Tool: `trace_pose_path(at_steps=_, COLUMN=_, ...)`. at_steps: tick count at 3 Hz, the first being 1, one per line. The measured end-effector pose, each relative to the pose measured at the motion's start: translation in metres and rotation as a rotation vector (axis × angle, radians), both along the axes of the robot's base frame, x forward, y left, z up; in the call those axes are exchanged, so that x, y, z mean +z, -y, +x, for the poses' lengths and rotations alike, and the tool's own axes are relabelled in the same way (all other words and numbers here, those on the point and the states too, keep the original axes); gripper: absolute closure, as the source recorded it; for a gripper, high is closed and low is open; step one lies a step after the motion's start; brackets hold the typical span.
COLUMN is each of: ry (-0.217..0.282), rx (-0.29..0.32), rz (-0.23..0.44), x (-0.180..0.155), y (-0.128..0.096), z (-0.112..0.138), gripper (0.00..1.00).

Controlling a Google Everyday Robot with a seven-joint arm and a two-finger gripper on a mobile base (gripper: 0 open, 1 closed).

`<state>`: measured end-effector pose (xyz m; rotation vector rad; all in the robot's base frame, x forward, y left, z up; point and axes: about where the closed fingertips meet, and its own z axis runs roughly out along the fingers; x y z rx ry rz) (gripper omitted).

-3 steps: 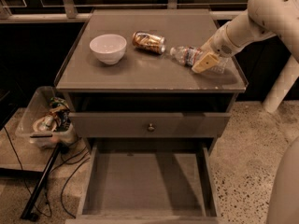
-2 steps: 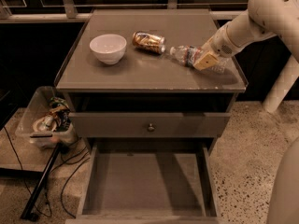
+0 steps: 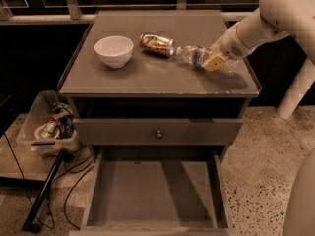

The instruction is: Place water bottle into middle drawer

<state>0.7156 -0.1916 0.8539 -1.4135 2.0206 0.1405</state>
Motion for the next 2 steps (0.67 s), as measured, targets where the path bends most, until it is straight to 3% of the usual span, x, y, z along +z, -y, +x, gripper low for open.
trace_pose_path(at_steps=2, ry=0.004, rx=0.084, rz=0.058, x=0.038, y=-0.018, z=-0.027, gripper=1.0)
